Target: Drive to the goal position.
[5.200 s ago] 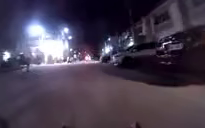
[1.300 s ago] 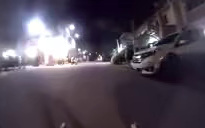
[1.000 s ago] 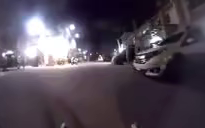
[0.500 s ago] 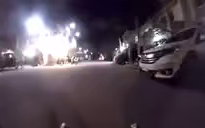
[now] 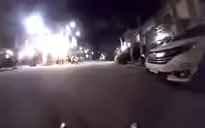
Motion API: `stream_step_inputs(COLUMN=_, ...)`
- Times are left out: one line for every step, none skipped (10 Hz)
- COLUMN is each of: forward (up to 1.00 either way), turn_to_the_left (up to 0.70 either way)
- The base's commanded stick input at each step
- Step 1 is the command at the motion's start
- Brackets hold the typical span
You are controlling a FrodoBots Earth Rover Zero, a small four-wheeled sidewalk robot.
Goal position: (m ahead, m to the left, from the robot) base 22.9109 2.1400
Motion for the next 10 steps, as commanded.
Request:
stream_step_inputs(forward=0.85, turn_to_the_left=0.0)
stream_step_inputs(forward=0.85, turn_to_the_left=0.0)
stream_step_inputs(forward=0.85, turn_to_the_left=0.0)
stream_step_inputs(forward=0.85, turn_to_the_left=0.0)
stream_step_inputs(forward=0.85, turn_to_the_left=0.0)
stream_step_inputs(forward=0.85, turn_to_the_left=0.0)
stream_step_inputs(forward=0.85, turn_to_the_left=0.0)
stream_step_inputs(forward=0.85, turn_to_the_left=0.0)
stream_step_inputs(forward=0.85, turn_to_the_left=0.0)
stream_step_inputs(forward=0.85, turn_to_the_left=0.0)
